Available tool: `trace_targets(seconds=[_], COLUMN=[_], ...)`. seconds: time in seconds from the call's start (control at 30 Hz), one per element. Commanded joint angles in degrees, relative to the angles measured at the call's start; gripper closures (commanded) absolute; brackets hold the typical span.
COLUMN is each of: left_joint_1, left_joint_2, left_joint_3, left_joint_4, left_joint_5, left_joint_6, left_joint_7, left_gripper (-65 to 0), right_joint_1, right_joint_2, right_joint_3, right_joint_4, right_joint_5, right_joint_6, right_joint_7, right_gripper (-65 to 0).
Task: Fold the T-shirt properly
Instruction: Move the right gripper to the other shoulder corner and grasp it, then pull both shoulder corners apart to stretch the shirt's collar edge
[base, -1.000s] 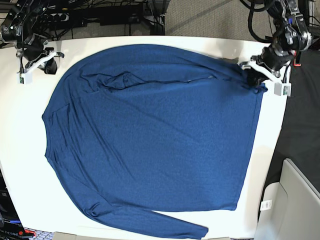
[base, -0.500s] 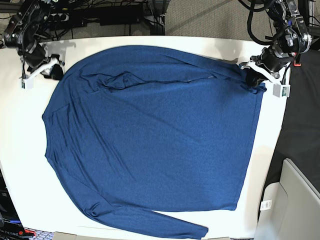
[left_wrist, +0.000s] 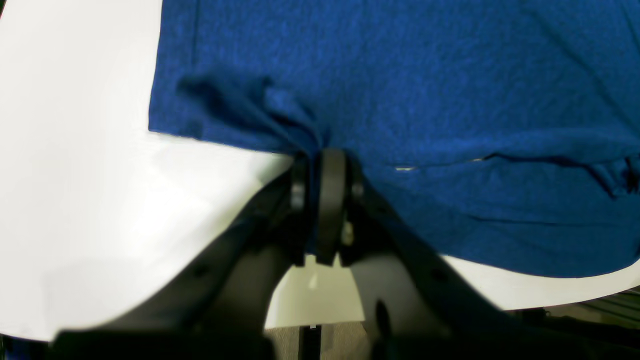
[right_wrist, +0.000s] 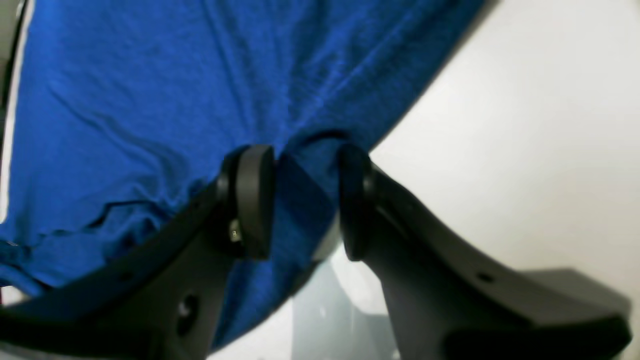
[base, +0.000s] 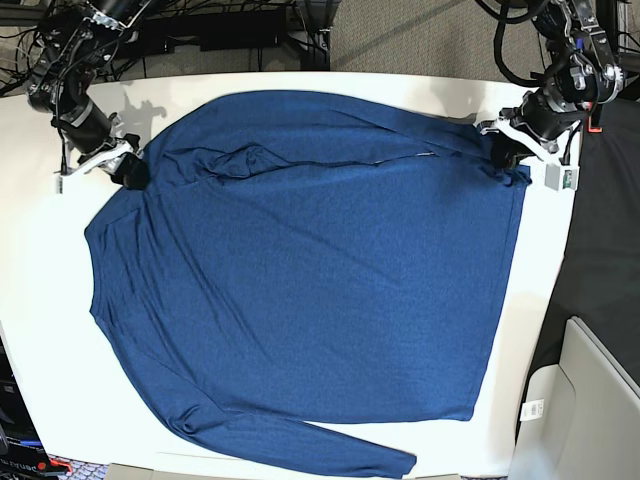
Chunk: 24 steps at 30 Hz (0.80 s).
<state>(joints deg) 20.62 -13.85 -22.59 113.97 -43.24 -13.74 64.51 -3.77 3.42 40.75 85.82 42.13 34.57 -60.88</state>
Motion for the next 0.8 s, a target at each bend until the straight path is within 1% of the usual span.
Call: trace_targets(seconds=[0.0, 0.13, 0.2, 0.27, 0.37, 0.4, 0.47, 0.6, 0.77], left_joint_1=[-0.3, -0.3, -0.3, -0.3, -0.2, -0.2, -0.2, -0.2, 1.4], left_joint_2=[-0.5, -0.5, -0.5, -0.5, -0.5, -0.5, -0.5, -0.5, -0.5], left_joint_3=[-0.4, -0.3, -0.3, -0.3, -0.3, -0.3, -0.3, -0.3, -0.4], left_joint_4=[0.9, 0.9, 0.9, 0.8, 0.8, 0.8, 0.8, 1.0, 1.2], left_joint_5=[-0.7, -0.7, -0.7, -0.7, -0.7, -0.7, -0.7, -0.7, -0.7], left_joint_6=[-0.3, -0.3, -0.3, -0.3, -0.3, -0.3, -0.3, -0.3, -0.3], left_joint_7=[-0.7, -0.6, -0.6, -0.6, -0.6, -0.6, -0.6, -0.6, -0.7], left_gripper=[0.0, 0.0, 0.0, 0.0, 0.0, 0.0, 0.0, 0.0, 0.0], right_joint_1=[0.2, 0.5, 0.5, 0.3, -0.1, -0.6, -0.9, -2.3, -6.4], right_joint_2=[0.0, 0.0, 0.0, 0.0, 0.0, 0.1, 0.2, 0.4, 0.6], right_joint_3=[-0.2, -0.2, -0.2, 0.1, 0.1, 0.1, 0.1, 0.3, 0.6], right_joint_4=[-0.9, -2.3, -2.4, -2.4, -2.3, -2.3, -2.1, 0.8, 8.6], right_joint_5=[-3.8, -3.8, -3.8, -3.8, -3.8, -3.8, -3.4, -3.2, -1.4], right_joint_6=[-0.9, -0.9, -0.9, -0.9, -0.9, -0.9, -0.9, -0.9, -0.5], right_joint_7=[-3.6, -3.6, -4.0, -5.4, -6.0, -6.1, -7.0, -7.4, -7.4], right_gripper=[-22.3, -22.1, -19.9, -13.4, -2.0, 0.0, -1.0, -0.7, -0.7])
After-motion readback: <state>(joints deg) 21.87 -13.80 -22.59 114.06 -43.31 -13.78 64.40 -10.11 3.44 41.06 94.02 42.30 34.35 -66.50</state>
